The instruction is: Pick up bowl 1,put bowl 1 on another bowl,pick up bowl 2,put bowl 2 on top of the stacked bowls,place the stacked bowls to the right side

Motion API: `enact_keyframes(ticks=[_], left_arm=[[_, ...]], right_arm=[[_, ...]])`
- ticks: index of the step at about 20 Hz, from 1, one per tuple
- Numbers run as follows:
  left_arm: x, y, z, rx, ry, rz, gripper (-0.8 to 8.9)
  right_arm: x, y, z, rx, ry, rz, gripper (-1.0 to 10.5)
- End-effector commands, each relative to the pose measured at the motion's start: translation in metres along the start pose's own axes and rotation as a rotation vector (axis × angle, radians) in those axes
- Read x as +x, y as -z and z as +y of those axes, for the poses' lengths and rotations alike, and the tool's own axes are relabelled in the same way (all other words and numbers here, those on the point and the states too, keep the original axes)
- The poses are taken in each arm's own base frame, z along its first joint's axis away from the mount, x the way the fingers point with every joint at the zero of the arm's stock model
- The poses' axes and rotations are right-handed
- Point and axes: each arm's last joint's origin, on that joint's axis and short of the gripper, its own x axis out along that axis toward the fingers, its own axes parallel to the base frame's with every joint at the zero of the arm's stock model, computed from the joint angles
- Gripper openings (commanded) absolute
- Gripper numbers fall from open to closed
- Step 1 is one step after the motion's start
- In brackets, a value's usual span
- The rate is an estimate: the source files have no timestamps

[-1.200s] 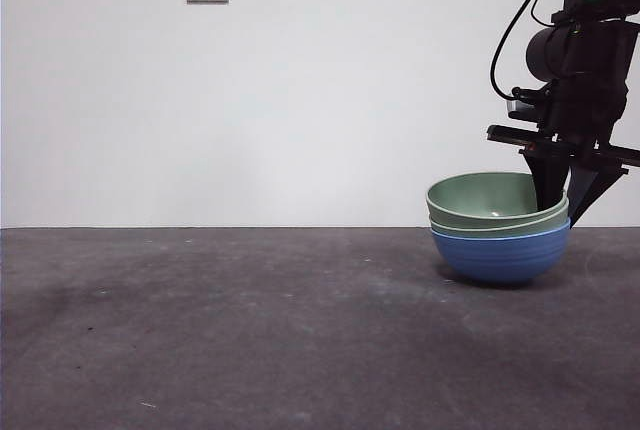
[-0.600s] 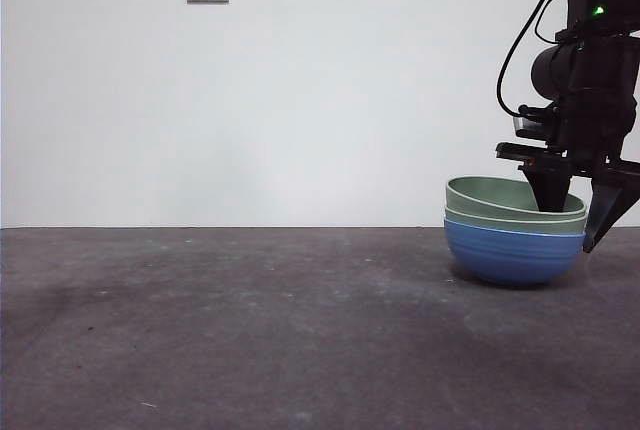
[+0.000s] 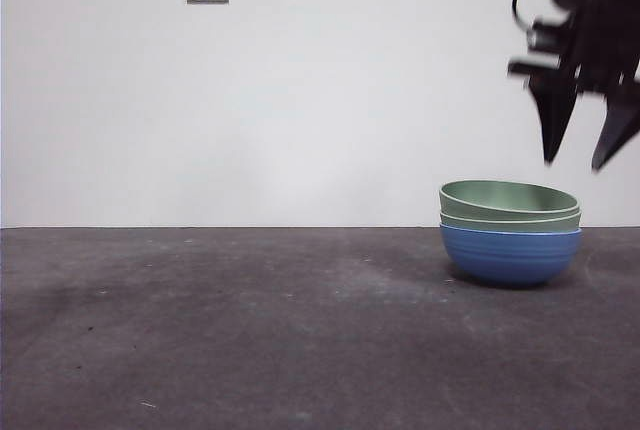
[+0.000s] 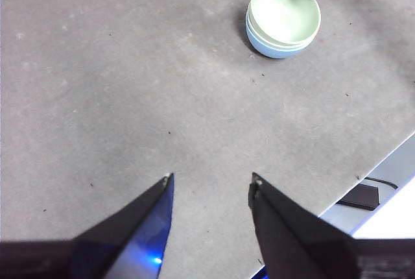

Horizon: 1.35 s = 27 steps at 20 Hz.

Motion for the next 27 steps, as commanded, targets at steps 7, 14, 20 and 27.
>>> enact_keyframes(ticks=[7, 14, 20, 27], left_arm=[[0.000, -0.002, 0.000, 0.039, 0.002, -0.016, 1.89], [0.000, -0.001, -0.001, 0.039, 0.013, -0.014, 1.88], [0.000, 0.000, -0.003, 0.040, 0.083, -0.005, -0.12], [0.000, 0.000, -0.002, 0.038, 0.081, -0.001, -0.03]], right_arm=[[-0.123, 0.058, 0.023, -0.059, -0.091, -0.153, 2.6], [-0.196, 0.128, 0.050, -0.178, -0.148, -0.254, 2.5], [-0.213, 0.149, 0.063, -0.247, -0.201, -0.298, -0.2], [-0.212, 0.149, 0.067, -0.263, -0.213, -0.293, 0.0]])
